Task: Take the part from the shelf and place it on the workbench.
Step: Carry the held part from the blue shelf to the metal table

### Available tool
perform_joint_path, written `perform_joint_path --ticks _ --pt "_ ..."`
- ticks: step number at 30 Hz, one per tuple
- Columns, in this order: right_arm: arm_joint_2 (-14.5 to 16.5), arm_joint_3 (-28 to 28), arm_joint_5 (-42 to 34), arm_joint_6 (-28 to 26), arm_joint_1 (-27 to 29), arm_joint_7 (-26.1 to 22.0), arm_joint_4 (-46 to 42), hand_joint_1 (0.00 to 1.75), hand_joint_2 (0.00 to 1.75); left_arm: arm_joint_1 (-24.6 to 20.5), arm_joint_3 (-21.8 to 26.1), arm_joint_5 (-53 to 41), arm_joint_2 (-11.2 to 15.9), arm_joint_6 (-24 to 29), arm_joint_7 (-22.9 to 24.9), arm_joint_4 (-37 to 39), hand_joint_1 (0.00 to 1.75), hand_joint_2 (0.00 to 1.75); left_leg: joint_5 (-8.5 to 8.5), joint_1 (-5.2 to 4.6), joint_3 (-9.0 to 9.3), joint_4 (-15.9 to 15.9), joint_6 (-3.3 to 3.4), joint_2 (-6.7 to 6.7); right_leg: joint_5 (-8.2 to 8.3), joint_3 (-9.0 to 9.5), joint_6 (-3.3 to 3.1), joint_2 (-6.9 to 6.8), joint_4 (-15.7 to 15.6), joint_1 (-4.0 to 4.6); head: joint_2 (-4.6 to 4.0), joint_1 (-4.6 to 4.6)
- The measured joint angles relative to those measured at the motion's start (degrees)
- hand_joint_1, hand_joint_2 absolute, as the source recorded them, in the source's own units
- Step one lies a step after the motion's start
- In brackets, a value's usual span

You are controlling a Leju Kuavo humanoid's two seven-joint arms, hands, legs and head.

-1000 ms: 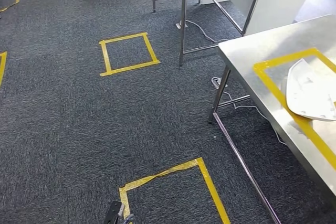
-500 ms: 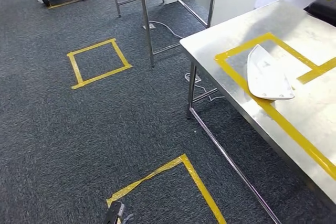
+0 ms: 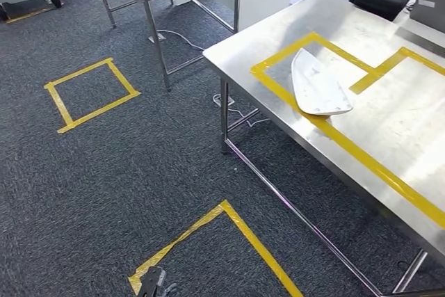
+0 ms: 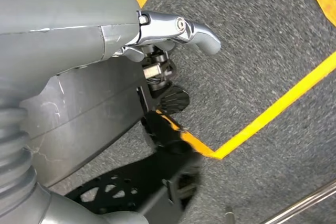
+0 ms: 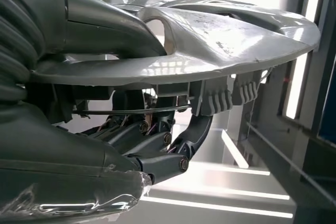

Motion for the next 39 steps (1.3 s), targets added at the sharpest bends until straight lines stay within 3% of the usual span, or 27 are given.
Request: perform_joint_path --ticks 2,4,6,8,10,11,12,14,16,18,19,20,22,24,25,26,27,28,30,32,34,37,39 --pt "0.01 0.01 -0.02 -0.08 -0.04 0.00 0.08 1.75 1.75 0.00 -0.01 0.00 0.07 0.01 0.00 0.00 0.00 1.75 -0.31 -0.28 0.31 0.20 -0.58 0.87 0.90 2.11 -0.67 -0.94 -3.70 0.15 0.00 0.00" --pt "0.02 0.02 -0.01 -0.10 0.05 0.00 0.13 1.75 1.75 -0.08 -0.02 0.00 0.10 0.02 0.00 -0.01 0.00 1.75 -0.45 -0.31 0.48 0.22 -1.10 1.75 0.90 1.83 -1.68 0.23 -3.66 0.28 0.00 -0.02" --pt "0.02 0.03 0.02 -0.13 0.10 -0.01 0.13 1.75 1.75 -0.15 -0.03 -0.02 0.07 0.02 0.00 -0.02 0.00 1.75 -1.48 -0.10 0.18 1.25 -1.78 0.52 1.06 1.64 -2.45 1.37 -3.70 0.17 0.00 -0.04" --pt "0.02 0.06 0.02 -0.14 0.03 -0.01 0.12 1.75 1.75 -0.10 -0.04 -0.04 0.07 0.02 0.00 -0.02 0.00 1.75 -4.68 0.06 -2.27 6.56 -2.21 -2.10 1.24 1.57 -3.07 2.43 -3.79 0.00 0.00 -0.18" --pt "0.02 0.10 0.03 -0.14 -0.02 0.03 0.13 1.75 1.75 -0.07 -0.04 -0.05 0.09 0.00 0.00 -0.02 0.00 1.75 -7.97 0.07 -6.34 14.45 -2.20 -3.17 1.31 1.40 -3.39 3.61 -3.78 0.03 0.00 -0.26" --pt "0.02 0.10 0.04 -0.14 -0.01 0.08 0.14 1.75 1.75 -0.06 -0.04 -0.04 0.09 -0.01 0.00 -0.02 0.00 1.75 -8.29 0.06 -7.71 16.77 -2.12 -3.29 1.33 1.35 -3.44 4.28 -3.78 0.06 0.00 -0.27" --pt "0.02 0.10 0.06 -0.14 -0.02 0.14 0.14 1.75 1.75 -0.07 -0.04 -0.03 0.09 -0.02 0.00 -0.02 0.00 1.75 -7.44 0.06 -8.05 16.95 -1.97 -3.38 1.37 1.33 -3.45 5.03 -3.78 0.08 0.00 -0.27" --pt "0.02 0.10 0.17 -0.05 -0.03 0.31 0.14 1.75 1.75 -0.08 -0.04 0.00 0.09 -0.02 0.00 -0.02 0.00 1.75 -3.37 0.07 -5.69 11.37 -1.50 -4.14 1.45 1.35 -3.33 6.45 -3.78 0.05 0.00 -0.28" --pt "0.02 0.10 0.33 0.12 -0.06 0.51 0.15 1.75 1.75 -0.09 -0.04 0.08 0.09 -0.01 0.01 -0.02 0.00 1.75 -0.40 0.14 -2.41 4.12 -0.99 -6.12 1.52 1.18 -2.96 7.67 -3.59 0.13 0.00 -0.24" --pt "0.02 0.09 0.57 0.33 -0.06 0.77 0.19 1.75 1.75 -0.11 -0.03 0.27 0.04 0.01 0.05 -0.02 0.00 1.75 0.01 0.11 -1.15 1.10 -0.72 -7.15 1.65 0.84 -2.32 8.64 -3.61 0.12 0.00 -0.21" --pt "0.02 0.08 0.72 0.46 -0.04 0.91 0.20 1.75 1.75 -0.13 -0.03 0.37 0.01 0.02 0.07 -0.02 0.00 1.75 0.03 0.15 -1.09 0.83 -0.56 -6.79 1.78 0.60 -1.94 9.06 -3.77 0.03 0.00 -0.19" --pt "0.02 0.06 0.85 0.62 0.01 1.10 0.22 1.75 1.75 -0.13 -0.02 0.44 -0.04 0.02 0.09 -0.02 0.00 1.75 0.19 0.17 -1.07 0.67 -0.27 -6.40 1.80 0.43 -1.60 9.04 -3.83 -0.05 0.00 -0.19" --pt "0.01 -0.03 1.57 1.57 -0.15 2.11 0.26 1.75 1.75 -0.11 -0.02 0.51 -0.09 0.02 0.10 -0.02 0.00 1.75 0.49 0.35 -1.00 0.34 0.40 -5.55 0.17 -0.69 -1.11 6.92 -1.74 0.08 0.00 0.09" --pt "-0.05 -0.19 2.85 3.26 -0.69 3.90 0.39 1.75 1.75 -0.06 -0.01 0.57 -0.08 0.02 0.11 -0.02 0.00 1.75 0.52 0.32 -1.01 0.28 0.75 -4.73 -3.78 -3.47 -0.79 3.91 4.80 0.22 0.00 0.37" --pt "-0.08 -0.27 3.39 4.01 -0.90 4.73 0.52 1.75 1.75 -0.03 -0.01 0.60 -0.06 0.02 0.11 -0.02 0.00 1.75 0.50 0.27 -1.02 0.29 0.80 -4.31 -5.58 -5.07 -0.62 3.19 8.59 0.19 0.00 0.42" --pt "-0.11 -0.39 3.78 4.55 -1.02 5.29 0.67 1.75 1.75 -0.02 0.00 0.61 -0.04 0.02 0.12 -0.02 0.00 1.75 0.48 0.24 -1.03 0.31 0.82 -3.97 -6.53 -6.11 -0.48 2.85 11.23 0.15 0.00 0.40" --pt "-0.13 -0.60 4.03 4.95 -1.10 5.69 0.79 1.75 1.75 -0.02 0.00 0.61 -0.04 0.02 0.13 -0.01 0.00 1.75 0.45 0.23 -1.00 0.32 0.81 -3.73 -6.32 -6.12 -0.36 2.72 11.80 0.12 0.00 0.42" --pt "-0.14 -0.89 4.23 5.32 -1.25 6.04 0.89 1.75 1.75 -0.02 0.00 0.61 -0.04 0.02 0.14 -0.01 0.00 1.75 0.40 0.24 -0.90 0.34 0.75 -3.57 -5.09 -5.00 -0.27 2.64 10.10 0.07 0.00 0.42" --pt "-0.16 -1.69 4.77 6.25 -1.67 6.75 0.97 1.75 1.75 -0.03 0.00 0.61 -0.03 0.02 0.17 -0.01 0.00 1.75 0.17 0.23 -0.60 0.44 0.39 -3.41 -1.68 -0.59 -0.18 2.25 2.34 0.00 0.00 0.44" --pt "-0.17 -2.57 5.30 7.51 -2.24 7.57 1.14 1.75 1.75 -0.03 0.00 0.61 0.01 0.01 0.21 -0.01 0.00 1.75 -0.08 0.01 -0.49 0.69 -0.15 -3.35 0.04 2.38 -0.61 2.09 -3.03 -0.03 0.00 0.39" --pt "-0.17 -3.58 5.66 9.11 -3.02 8.61 1.37 1.75 1.75 -0.03 0.00 0.61 0.07 0.01 0.22 0.00 0.00 1.75 -0.05 -0.25 -0.59 0.84 0.11 -3.34 0.33 2.67 -1.01 2.35 -3.78 -0.07 0.00 0.31" --pt "-0.20 -5.38 6.22 11.71 -4.29 10.19 1.78 1.75 1.75 -0.04 0.00 0.71 0.11 0.01 0.22 0.00 0.00 1.75 0.32 -0.32 -0.59 0.56 1.30 -3.34 0.44 2.49 -1.07 2.50 -3.81 -0.05 0.00 0.28" --pt "-0.28 -6.45 6.34 14.37 -5.18 10.50 2.16 1.75 1.75 -0.03 0.00 0.83 0.11 0.01 0.22 -0.01 0.00 1.75 0.47 -0.30 -0.55 0.30 1.37 -3.34 0.41 2.44 -1.33 2.52 -3.80 0.05 0.00 0.30"
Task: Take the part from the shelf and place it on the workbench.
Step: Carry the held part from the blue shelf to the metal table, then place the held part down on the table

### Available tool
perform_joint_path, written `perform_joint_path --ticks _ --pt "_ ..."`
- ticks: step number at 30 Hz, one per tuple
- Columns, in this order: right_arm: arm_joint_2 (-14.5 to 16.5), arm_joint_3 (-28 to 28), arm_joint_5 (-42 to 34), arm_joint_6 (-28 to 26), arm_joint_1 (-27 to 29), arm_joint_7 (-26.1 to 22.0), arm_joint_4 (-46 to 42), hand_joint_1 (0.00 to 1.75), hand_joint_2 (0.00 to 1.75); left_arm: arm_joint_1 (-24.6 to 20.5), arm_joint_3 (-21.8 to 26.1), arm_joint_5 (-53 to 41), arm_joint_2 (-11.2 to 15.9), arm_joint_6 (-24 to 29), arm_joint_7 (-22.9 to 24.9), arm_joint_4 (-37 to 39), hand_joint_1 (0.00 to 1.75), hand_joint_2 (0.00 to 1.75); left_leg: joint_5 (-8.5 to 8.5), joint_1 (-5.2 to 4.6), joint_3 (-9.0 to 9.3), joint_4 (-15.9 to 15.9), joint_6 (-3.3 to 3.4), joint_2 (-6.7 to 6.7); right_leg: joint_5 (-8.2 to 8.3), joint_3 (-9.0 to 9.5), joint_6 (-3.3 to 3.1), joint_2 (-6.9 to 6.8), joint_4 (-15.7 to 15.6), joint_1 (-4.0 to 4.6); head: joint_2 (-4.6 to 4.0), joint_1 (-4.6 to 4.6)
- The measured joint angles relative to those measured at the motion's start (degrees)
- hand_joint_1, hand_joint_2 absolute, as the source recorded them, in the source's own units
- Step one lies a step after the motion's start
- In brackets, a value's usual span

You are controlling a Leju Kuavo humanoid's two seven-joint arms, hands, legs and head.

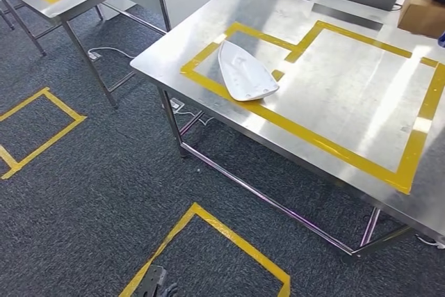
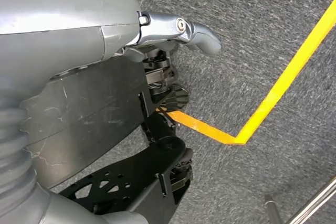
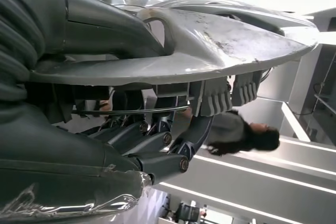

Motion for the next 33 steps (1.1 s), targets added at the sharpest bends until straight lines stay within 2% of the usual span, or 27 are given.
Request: perform_joint_path --ticks 3,6,9,11,12,15,16,18,20,21,22,23,24,25,27,29,31,33 --pt "-0.13 -1.58 -0.24 5.52 -1.57 -0.01 0.60 1.75 1.75 0.00 0.00 0.35 0.02 0.01 0.00 -0.01 0.00 1.75 -0.03 -0.01 -0.02 -0.11 -0.13 0.01 0.03 -0.04 -0.26 0.04 0.00 -0.02 0.00 0.00" --pt "-0.18 -2.60 -0.37 7.64 -2.65 0.00 1.15 1.75 1.75 0.01 0.00 0.61 0.02 0.02 0.00 0.00 0.00 1.75 -0.09 -0.07 -0.07 -0.07 -0.31 0.01 0.06 -0.04 -0.23 0.01 0.00 -0.07 0.00 0.01" --pt "-0.18 -3.16 -0.35 8.17 -3.33 -0.10 1.44 1.75 1.75 0.02 0.00 0.68 0.02 0.04 0.00 -0.01 0.00 1.75 -0.02 -0.25 -0.16 -0.04 -0.53 0.03 0.28 -0.03 0.13 0.02 -0.22 -0.24 0.00 0.01" --pt "-0.19 -3.73 -0.22 8.32 -3.73 -0.34 1.51 1.75 1.75 0.01 0.00 0.67 -0.06 0.07 0.00 -0.01 0.00 1.75 0.48 0.01 0.06 -0.82 -0.74 0.31 0.14 -0.23 0.54 0.06 -0.09 -0.24 0.00 0.06" --pt "-0.20 -4.06 -0.07 8.36 -3.94 -0.52 1.56 1.75 1.75 0.01 0.00 0.65 -0.10 0.07 0.00 -0.01 0.00 1.75 0.73 0.19 0.20 -1.26 -0.79 0.55 -0.58 -0.77 0.77 0.06 0.95 -0.20 0.00 0.16" --pt "-0.20 -4.91 0.45 8.32 -4.77 -1.03 1.70 1.75 1.75 0.02 0.00 0.58 -0.13 0.14 0.00 -0.01 0.00 1.75 0.91 0.40 0.39 -1.70 -0.72 1.36 -4.77 -4.42 1.35 0.01 8.58 -0.16 0.00 0.45" --pt "-0.20 -5.06 0.54 8.29 -4.95 -1.11 1.72 1.75 1.75 0.02 0.00 0.57 -0.13 0.18 0.00 -0.01 0.00 1.75 0.89 0.40 0.39 -1.70 -0.70 1.50 -5.61 -5.27 1.45 0.00 10.39 -0.18 0.00 0.45" --pt "-0.19 -5.15 0.66 8.27 -5.01 -1.16 1.75 1.75 1.75 0.03 0.00 0.57 -0.13 0.22 0.00 -0.01 0.00 1.75 0.87 0.40 0.39 -1.70 -0.67 1.60 -6.10 -5.86 1.51 0.00 11.59 -0.18 0.00 0.43" --pt "-0.19 -5.36 0.97 8.22 -5.04 -1.31 1.86 1.75 1.75 0.03 -0.01 0.55 -0.13 0.32 0.00 0.01 0.00 1.75 0.82 0.39 0.41 -1.67 -0.66 1.86 -6.74 -7.11 1.72 -0.01 14.08 -0.18 0.00 0.45" --pt "-0.19 -5.72 1.29 8.17 -5.18 -1.48 1.95 1.75 1.75 0.02 -0.03 0.46 -0.14 0.40 0.01 0.00 0.00 1.75 0.61 0.51 0.56 -1.51 -0.89 2.30 -5.03 -6.15 2.03 -0.46 12.10 -0.29 0.00 0.46" --pt "-0.20 -6.09 1.60 8.06 -5.41 -1.64 2.04 1.75 1.75 0.01 -0.04 0.34 -0.14 0.48 0.02 0.00 0.00 1.75 0.29 0.61 0.73 -1.24 -1.27 2.75 -3.35 -4.68 2.46 -1.28 9.11 -0.38 0.00 0.49" --pt "-0.19 -6.42 1.83 7.92 -5.73 -1.74 2.16 1.75 1.75 0.01 -0.06 0.22 -0.13 0.50 0.05 0.00 0.00 1.75 -0.10 0.61 0.83 -0.86 -1.75 3.17 -1.41 -2.76 2.53 -1.91 5.25 -0.45 0.00 0.55" --pt "-0.20 -6.72 1.96 7.69 -6.06 -1.73 2.28 1.75 1.75 -0.01 -0.08 0.09 -0.09 0.51 0.09 0.00 0.00 1.75 -0.44 0.57 0.92 -0.47 -2.25 3.54 0.43 -0.75 2.25 -2.38 1.19 -0.50 0.00 0.55" --pt "-0.19 -6.83 1.94 7.46 -6.29 -1.57 2.37 1.75 1.75 -0.01 -0.09 0.03 -0.05 0.49 0.12 0.01 0.00 1.75 -0.56 0.43 0.88 -0.24 -2.53 3.68 0.33 -0.40 1.68 -2.39 0.42 -0.43 0.00 0.48" --pt "-0.20 -7.22 1.95 7.15 -6.47 -1.04 2.55 1.75 1.75 -0.06 -0.11 -0.03 -0.01 0.46 0.16 0.00 0.00 1.75 -0.58 0.33 0.85 -0.15 -2.90 4.03 0.27 -0.70 0.23 -1.62 0.64 -0.32 0.00 0.26" --pt "-0.20 -7.69 2.01 7.08 -6.56 -0.66 2.67 1.75 1.75 -0.08 -0.14 -0.02 -0.03 0.46 0.17 -0.01 0.00 1.75 -1.74 0.51 0.31 1.08 -3.38 3.08 0.31 -0.88 -0.71 -1.17 0.70 -0.31 0.00 0.12" --pt "-0.20 -7.89 2.04 7.07 -6.77 -0.56 2.72 1.75 1.75 -0.05 -0.17 -0.02 -0.03 0.47 0.17 -0.01 0.00 1.75 -5.02 0.62 -2.28 6.57 -3.71 1.24 0.42 -0.99 -1.38 -0.73 0.63 -0.34 0.00 -0.03" --pt "-0.20 -7.90 2.06 7.08 -6.89 -0.53 2.75 1.75 1.75 -0.03 -0.17 -0.02 -0.01 0.47 0.19 0.00 0.00 1.75 -8.16 0.61 -6.36 14.39 -3.66 0.37 0.49 -1.20 -1.67 -0.20 0.63 -0.21 0.00 -0.12"
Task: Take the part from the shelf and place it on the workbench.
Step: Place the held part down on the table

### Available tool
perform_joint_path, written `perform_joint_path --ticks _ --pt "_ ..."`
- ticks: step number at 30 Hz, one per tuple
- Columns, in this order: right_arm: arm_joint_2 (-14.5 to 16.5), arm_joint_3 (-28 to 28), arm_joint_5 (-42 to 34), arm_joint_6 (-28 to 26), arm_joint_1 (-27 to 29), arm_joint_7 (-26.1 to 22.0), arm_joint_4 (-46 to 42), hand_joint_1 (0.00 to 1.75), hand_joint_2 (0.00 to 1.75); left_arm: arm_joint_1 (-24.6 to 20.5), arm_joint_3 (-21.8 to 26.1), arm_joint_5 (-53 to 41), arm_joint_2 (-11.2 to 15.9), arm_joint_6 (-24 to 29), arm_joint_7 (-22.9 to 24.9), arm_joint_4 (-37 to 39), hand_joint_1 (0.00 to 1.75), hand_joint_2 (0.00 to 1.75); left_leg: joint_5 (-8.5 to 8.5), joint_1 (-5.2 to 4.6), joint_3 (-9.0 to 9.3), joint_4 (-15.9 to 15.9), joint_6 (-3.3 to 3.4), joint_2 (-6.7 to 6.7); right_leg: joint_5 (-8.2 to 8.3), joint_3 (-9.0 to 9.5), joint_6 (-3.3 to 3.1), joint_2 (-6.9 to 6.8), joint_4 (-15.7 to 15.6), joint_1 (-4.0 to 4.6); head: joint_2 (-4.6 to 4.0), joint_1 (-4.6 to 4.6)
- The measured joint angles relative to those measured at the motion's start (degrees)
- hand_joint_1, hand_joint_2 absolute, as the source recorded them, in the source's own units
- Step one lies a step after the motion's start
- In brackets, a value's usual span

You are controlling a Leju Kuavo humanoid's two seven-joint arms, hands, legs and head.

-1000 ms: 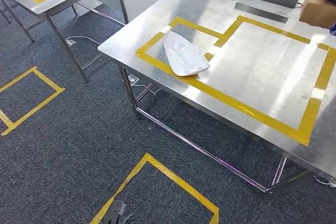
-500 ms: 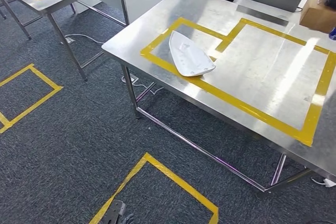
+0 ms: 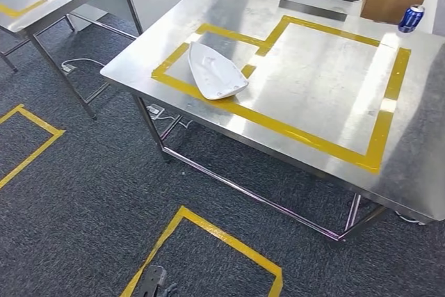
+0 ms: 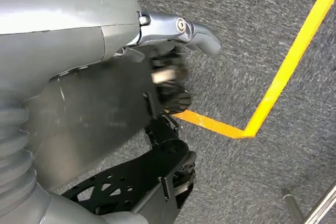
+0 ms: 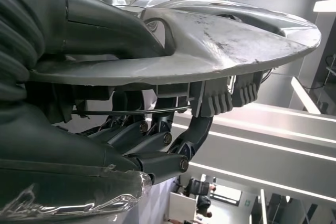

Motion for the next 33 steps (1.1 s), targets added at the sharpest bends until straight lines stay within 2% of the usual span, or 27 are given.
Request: perform_joint_path --ticks 1,2,3,5,7,9,11,14,19,28,33 --pt "0.00 0.00 0.00 0.00 0.00 0.02 0.02 1.75 1.75 0.00 0.00 0.00 0.01 0.00 0.02 -0.01 0.00 1.75 -0.29 -0.02 -1.34 2.22 0.15 -0.16 0.02 -0.06 -0.07 0.29 0.00 0.09 0.00 -0.02" --pt "0.00 -0.01 0.00 0.00 0.00 0.03 0.04 1.75 1.75 0.00 -0.01 0.00 0.01 0.00 0.03 0.00 0.00 1.75 0.58 -0.06 -1.66 2.33 0.40 -0.25 0.03 -0.08 -0.10 0.61 0.00 0.18 0.00 -0.02" --pt "0.00 -0.01 0.00 0.00 0.00 0.05 0.05 1.75 1.75 -0.01 -0.01 0.00 0.01 0.00 0.05 0.00 0.00 1.75 2.39 -0.11 -0.86 0.25 0.75 -0.33 0.04 -0.05 -0.10 0.94 0.00 0.26 0.00 -0.02" --pt "0.00 -0.02 0.00 0.00 0.00 0.07 0.05 1.75 1.75 -0.01 -0.02 0.00 0.02 0.02 0.05 0.01 0.00 1.75 6.39 -0.39 2.60 -7.27 1.70 -0.69 0.06 -0.01 0.01 1.47 0.05 0.43 0.00 -0.02" --pt "-0.01 -0.05 0.00 0.00 0.01 0.07 0.09 1.75 1.75 -0.02 -0.04 -0.01 -0.01 0.08 0.05 0.01 0.00 1.75 7.98 -0.54 4.99 -12.57 1.94 -0.97 0.09 -0.22 0.33 1.83 0.19 0.62 0.00 0.02" --pt "-0.08 -0.10 0.01 0.01 0.03 0.08 0.16 1.75 1.75 -0.01 -0.10 0.01 -0.07 0.14 0.07 0.00 0.00 1.75 8.06 -0.51 5.28 -13.76 1.30 -0.95 0.10 -0.45 0.09 1.90 0.19 0.70 0.00 0.07" --pt "-0.14 -0.13 0.01 0.02 0.00 0.09 0.20 1.75 1.75 -0.01 -0.23 -0.01 -0.10 0.15 0.08 0.00 0.00 1.75 8.22 -0.57 5.21 -13.87 1.12 -0.97 0.26 -0.36 -0.19 1.81 -0.13 0.66 0.00 0.08" --pt "-0.15 -0.13 0.00 0.05 -0.03 0.09 0.26 1.75 1.75 -0.02 -0.36 -0.10 -0.10 0.15 0.08 0.00 0.00 1.75 8.31 -0.62 5.14 -13.85 1.53 -0.97 0.70 -0.10 0.41 1.80 -0.75 0.63 0.00 0.09" --pt "-0.15 -0.15 0.01 0.04 -0.02 0.09 0.28 1.75 1.75 -0.02 -0.41 -0.10 -0.10 0.14 0.08 0.00 0.00 1.75 8.33 -0.74 5.08 -13.80 1.99 -0.97 0.98 -0.01 1.01 1.81 -1.08 0.49 0.00 0.08" --pt "-0.15 -0.15 2.68 0.24 0.03 -0.48 0.30 1.75 1.75 -0.06 -0.87 -0.65 -0.07 -0.02 -1.25 -0.02 0.00 1.75 8.37 -0.75 5.07 -13.79 2.15 -0.97 1.02 -0.05 1.15 1.81 -1.10 0.46 0.00 0.06" --pt "-0.51 -0.25 5.28 1.50 0.12 -0.74 0.30 1.75 1.75 -0.07 -1.19 -0.77 0.01 -0.20 -1.71 0.00 0.00 1.75 8.21 -0.95 5.05 -13.76 2.44 -0.97 1.00 -0.05 1.55 1.82 -1.14 0.20 0.00 0.04"
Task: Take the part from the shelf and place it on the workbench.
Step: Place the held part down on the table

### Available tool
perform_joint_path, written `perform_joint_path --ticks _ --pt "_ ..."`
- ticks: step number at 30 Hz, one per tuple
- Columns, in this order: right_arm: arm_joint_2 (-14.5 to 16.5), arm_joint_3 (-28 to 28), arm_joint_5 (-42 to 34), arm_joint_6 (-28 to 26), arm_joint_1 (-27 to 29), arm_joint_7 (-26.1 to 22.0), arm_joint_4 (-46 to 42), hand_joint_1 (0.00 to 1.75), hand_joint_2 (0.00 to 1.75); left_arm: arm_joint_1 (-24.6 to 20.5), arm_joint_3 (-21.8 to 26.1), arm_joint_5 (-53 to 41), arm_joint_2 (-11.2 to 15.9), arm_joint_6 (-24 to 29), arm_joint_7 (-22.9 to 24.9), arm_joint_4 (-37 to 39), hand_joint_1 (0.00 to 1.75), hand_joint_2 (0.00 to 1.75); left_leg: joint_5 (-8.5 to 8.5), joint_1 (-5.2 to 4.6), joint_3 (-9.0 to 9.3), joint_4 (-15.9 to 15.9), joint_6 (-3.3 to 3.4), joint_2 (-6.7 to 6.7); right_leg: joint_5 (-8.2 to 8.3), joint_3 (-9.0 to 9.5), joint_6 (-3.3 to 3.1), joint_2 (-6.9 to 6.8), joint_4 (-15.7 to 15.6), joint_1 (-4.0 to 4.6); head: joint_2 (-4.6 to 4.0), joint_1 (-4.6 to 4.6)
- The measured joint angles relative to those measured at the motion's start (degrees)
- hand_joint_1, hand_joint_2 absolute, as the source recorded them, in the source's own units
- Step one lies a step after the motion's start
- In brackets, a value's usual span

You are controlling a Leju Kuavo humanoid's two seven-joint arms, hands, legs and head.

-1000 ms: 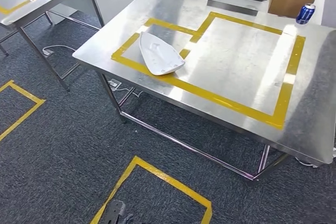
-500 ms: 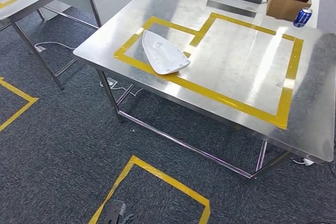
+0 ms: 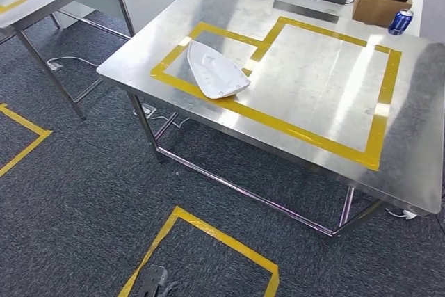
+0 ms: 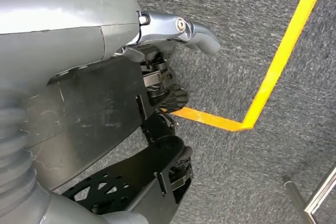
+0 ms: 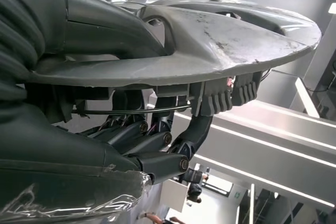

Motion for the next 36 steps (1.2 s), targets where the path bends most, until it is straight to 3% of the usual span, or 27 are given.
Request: perform_joint_path --ticks 4,7,9,12,14,15,17,18,20,22,23,24,26,27,29,30,31,32,33,35,36 --pt "-0.32 -0.25 0.47 0.55 -0.02 0.24 0.00 1.75 1.75 0.00 -0.15 -0.02 0.02 -0.04 -0.26 -0.01 0.00 1.75 -0.04 -0.26 -0.01 0.02 0.33 0.00 0.04 0.02 0.32 0.00 -0.09 -0.26 0.00 0.01" --pt "-0.61 -0.84 1.72 1.45 -0.05 0.14 -0.01 1.75 1.75 0.00 -0.28 -0.06 0.00 -0.10 -1.25 -0.01 0.00 1.75 0.05 -0.39 0.10 -0.49 1.14 0.04 0.53 0.04 1.12 -0.01 0.25 -0.49 0.00 -0.01" --pt "-0.66 -1.22 2.23 1.92 -0.06 -0.02 -0.01 1.75 1.75 -0.01 -0.32 -0.06 -0.06 -0.21 -1.76 -0.02 0.00 1.75 0.20 -0.14 0.53 -0.85 1.60 0.13 -0.61 -0.70 1.46 -0.46 1.91 -0.41 0.00 0.16" --pt "-0.82 -1.37 2.44 2.68 -0.24 -0.14 0.00 1.75 1.75 0.02 -0.39 -0.02 -0.09 -1.05 -2.32 -0.01 0.00 1.75 -0.48 -0.01 0.86 -0.97 2.00 0.18 -5.27 -5.30 1.48 -1.12 11.22 -0.35 0.00 0.46" --pt "-0.88 -1.45 2.64 3.28 -0.29 -0.17 -0.01 1.75 1.75 0.05 -0.48 0.05 -0.05 -1.88 -2.75 -0.01 0.00 1.75 -1.05 0.04 1.31 -0.97 1.85 0.27 -6.50 -8.09 1.58 -1.27 16.07 -0.44 0.00 0.47" --pt "-0.88 -1.53 2.75 3.49 -0.29 -0.17 0.00 1.75 1.75 0.05 -0.52 0.09 -0.04 -2.14 -2.87 0.00 0.00 1.75 -1.35 0.13 1.71 -0.96 1.64 0.32 -5.65 -8.05 1.74 -1.36 15.58 -0.54 0.00 0.48" --pt "-0.90 -1.73 2.88 3.69 -0.32 -0.20 0.00 1.75 1.75 0.06 -0.57 0.16 -0.04 -2.40 -2.97 -0.01 0.00 1.75 -2.17 0.45 2.87 -0.93 1.00 0.40 -1.73 -4.99 2.24 -1.72 8.99 -0.91 0.00 0.50" --pt "-0.89 -1.82 2.92 3.77 -0.39 -0.22 0.04 1.75 1.75 0.06 -0.58 0.16 0.00 -2.46 -3.00 0.00 0.00 1.75 -2.66 0.51 3.43 -0.89 0.55 0.42 -0.54 -3.28 2.54 -1.95 5.37 -0.95 0.00 0.59" --pt "-0.89 -2.01 2.97 3.95 -0.64 -0.30 0.12 1.75 1.75 0.06 -0.60 0.31 0.09 -2.61 -3.11 0.01 0.00 1.75 -3.62 0.45 4.14 -0.90 -0.38 0.56 -0.88 -1.32 1.70 -2.27 1.63 -0.83 0.01 0.78" --pt "-0.88 -2.22 3.04 4.15 -0.75 -0.37 0.15 1.75 1.75 0.04 -0.59 0.65 0.14 -2.72 -3.30 0.00 0.00 1.75 -4.01 0.45 4.70 -0.76 -1.12 0.66 -2.12 -0.71 0.09 -2.07 1.53 -0.63 0.01 0.68" --pt "-0.86 -2.34 3.09 4.23 -0.69 -0.40 0.14 1.75 1.75 0.02 -0.57 0.83 0.14 -2.77 -3.41 -0.01 0.00 1.75 -3.72 0.54 4.69 -0.01 -1.44 0.65 -2.21 -0.09 -0.39 -1.86 1.48 -0.61 0.00 0.52" --pt "-0.86 -2.48 3.15 4.31 -0.69 -0.43 0.13 1.75 1.75 -0.02 -0.56 0.95 0.12 -2.81 -3.54 -0.01 0.00 1.75 -3.02 0.65 4.01 1.87 -1.75 0.62 -2.65 0.60 -0.83 -1.70 1.39 -0.62 -0.01 0.41" --pt "-0.85 -2.68 3.19 4.35 -0.75 -0.47 0.05 1.75 1.75 -0.03 -0.56 1.18 0.07 -2.87 -3.70 -0.02 0.00 1.75 -2.15 0.73 -0.23 8.53 -2.16 0.58 -3.63 2.37 -1.39 -1.48 0.95 -0.61 -0.01 0.23" --pt "-0.85 -2.74 3.21 4.37 -0.79 -0.48 0.02 1.75 1.75 -0.01 -0.54 1.32 0.07 -2.87 -3.75 -0.02 0.00 1.75 -2.94 0.71 -3.31 12.25 -2.25 0.57 -4.18 3.31 -1.53 -1.38 0.63 -0.61 -0.01 0.18" --pt "-0.84 -2.78 3.26 4.45 -0.79 -0.48 0.00 1.75 1.75 0.04 -0.46 1.52 0.09 -2.85 -3.76 -0.02 0.00 1.75 -6.96 0.61 -8.64 16.39 -2.14 0.57 -5.56 5.64 -1.63 -1.04 -0.23 -0.59 -0.01 0.09" --pt "-0.82 -2.80 3.33 4.55 -0.78 -0.48 0.00 1.75 1.75 0.05 -0.43 1.58 0.11 -2.83 -3.76 -0.02 0.00 1.75 -8.98 0.50 -10.31 16.35 -1.97 0.56 -6.35 7.16 -1.63 -0.82 -0.77 -0.59 -0.01 0.09" --pt "-0.81 -2.82 3.43 4.66 -0.78 -0.48 0.00 1.75 1.75 0.09 -0.40 1.58 0.14 -2.80 -3.75 -0.01 0.00 1.75 -9.72 0.31 -11.17 14.87 -1.66 0.55 -7.17 8.78 -1.62 -0.62 -1.40 -0.60 0.00 0.05" --pt "-0.79 -2.84 3.56 4.75 -0.79 -0.48 0.00 1.75 1.75 0.15 -0.38 1.58 0.19 -2.74 -3.73 -0.01 0.00 1.75 -8.39 0.03 -11.51 12.28 -1.21 0.50 -7.96 10.55 -1.57 -0.45 -2.07 -0.58 0.00 0.01" --pt "-0.74 -2.87 3.72 4.84 -0.83 -0.49 0.02 1.75 1.75 0.25 -0.35 1.60 0.27 -2.61 -3.66 0.04 0.00 1.75 -4.00 -0.35 -11.60 8.73 -0.59 0.34 -8.76 12.19 -1.48 -0.31 -2.66 -0.57 -0.01 -0.07" --pt "-0.59 -2.91 4.00 4.93 -1.08 -0.51 0.14 1.75 1.75 0.58 -0.28 1.66 0.41 -2.18 -3.41 0.17 0.00 1.75 6.54 -1.05 -11.59 1.96 0.49 -0.27 -10.64 14.65 -0.93 0.19 -3.25 -0.28 -0.01 -0.27" --pt "-0.50 -2.93 4.13 5.01 -1.17 -0.52 0.21 1.75 1.75 0.67 -0.22 1.70 0.46 -1.95 -3.24 0.24 0.00 1.75 9.99 -1.22 -11.59 0.47 0.66 -0.57 -11.72 15.55 -0.69 0.44 -3.59 -0.14 -0.02 -0.32"
